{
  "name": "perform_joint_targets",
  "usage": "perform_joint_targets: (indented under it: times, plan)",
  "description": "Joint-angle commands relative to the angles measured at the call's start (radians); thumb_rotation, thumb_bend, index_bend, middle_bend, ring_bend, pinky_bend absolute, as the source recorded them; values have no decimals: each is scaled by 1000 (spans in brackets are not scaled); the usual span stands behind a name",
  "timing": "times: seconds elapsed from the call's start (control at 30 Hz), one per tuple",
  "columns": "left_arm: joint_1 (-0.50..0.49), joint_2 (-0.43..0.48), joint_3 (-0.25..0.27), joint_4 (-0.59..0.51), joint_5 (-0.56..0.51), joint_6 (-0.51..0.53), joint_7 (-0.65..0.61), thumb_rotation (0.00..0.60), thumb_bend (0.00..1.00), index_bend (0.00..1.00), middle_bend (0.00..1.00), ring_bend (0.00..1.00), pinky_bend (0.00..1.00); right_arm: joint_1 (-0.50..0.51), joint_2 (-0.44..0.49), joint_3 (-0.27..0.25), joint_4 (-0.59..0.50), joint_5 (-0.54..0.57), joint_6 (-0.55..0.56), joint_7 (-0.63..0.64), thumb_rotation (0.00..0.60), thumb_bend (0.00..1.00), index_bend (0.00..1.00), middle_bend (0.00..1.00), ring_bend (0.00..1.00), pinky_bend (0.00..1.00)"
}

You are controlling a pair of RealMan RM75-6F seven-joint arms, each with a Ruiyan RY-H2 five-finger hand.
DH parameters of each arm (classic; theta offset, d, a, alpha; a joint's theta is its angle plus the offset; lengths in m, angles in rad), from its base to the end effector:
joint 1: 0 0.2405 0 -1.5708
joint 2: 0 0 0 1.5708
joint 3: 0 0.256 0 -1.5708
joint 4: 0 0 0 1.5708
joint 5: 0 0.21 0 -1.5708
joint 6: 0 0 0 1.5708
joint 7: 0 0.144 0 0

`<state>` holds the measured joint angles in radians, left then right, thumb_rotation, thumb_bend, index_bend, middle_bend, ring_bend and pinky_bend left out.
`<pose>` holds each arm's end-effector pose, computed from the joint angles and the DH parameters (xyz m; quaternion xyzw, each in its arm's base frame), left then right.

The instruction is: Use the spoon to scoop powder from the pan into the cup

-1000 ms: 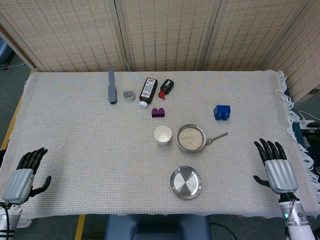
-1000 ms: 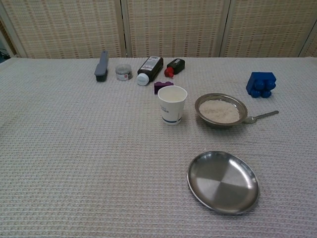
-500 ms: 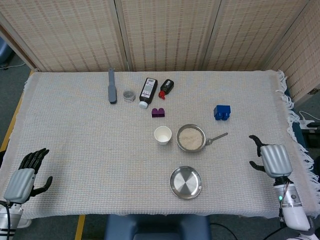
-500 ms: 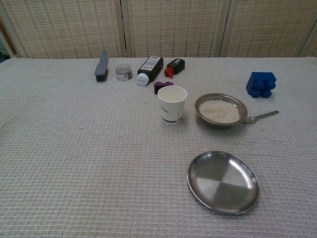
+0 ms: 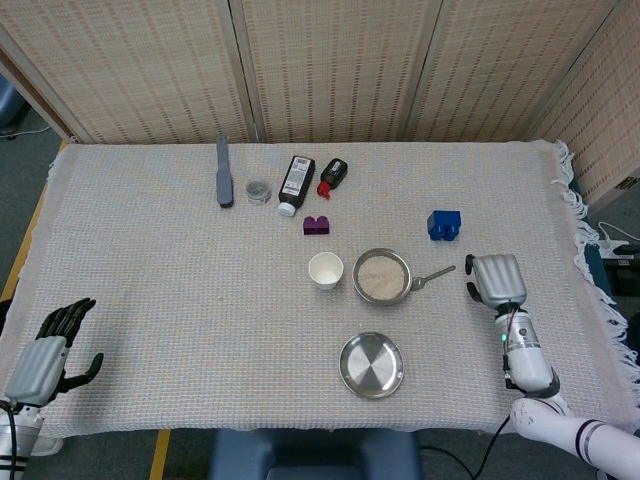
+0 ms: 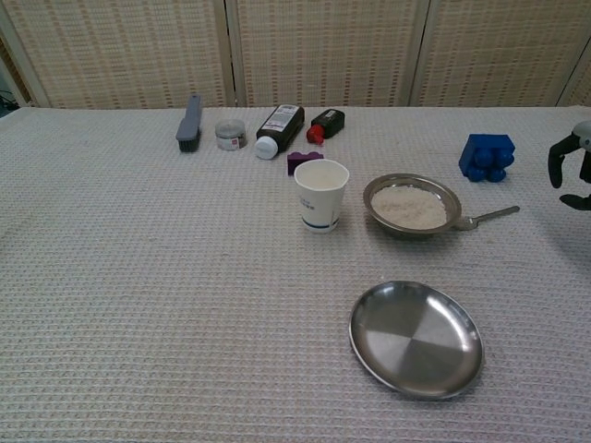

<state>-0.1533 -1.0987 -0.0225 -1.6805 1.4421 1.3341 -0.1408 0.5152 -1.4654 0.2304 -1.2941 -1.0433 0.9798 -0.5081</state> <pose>-0.3039 0.1929 0.1382 -0.5837 -0.4870 -0.3959 0.5152 -0.2824 -0.3444 0.0509 0.6818 -0.3588 0.2315 0.5940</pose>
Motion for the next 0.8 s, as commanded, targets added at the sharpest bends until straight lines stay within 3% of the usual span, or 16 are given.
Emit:
perform_joint_targets:
  times: [0.03, 0.27, 0.8]
  plan:
    - [-1, 2, 0, -1, -2, -3, -3, 600, 413, 0, 0, 0, 0, 38, -46, 8, 47, 47, -32, -46, 600, 295, 488, 964, 1000, 1000]
    - [-4, 7, -1, -2, -10, -13, -11, 600, 412, 0, 0, 0, 0, 89, -112, 8, 131, 122, -64, -101, 600, 295, 472, 965, 1000, 1000]
    - [-8, 8, 0, -9, -13, -23, -2, 600, 412, 0, 0, 0, 0, 138, -169, -6, 256, 202, -104, -132, 600, 300, 471, 965, 1000, 1000]
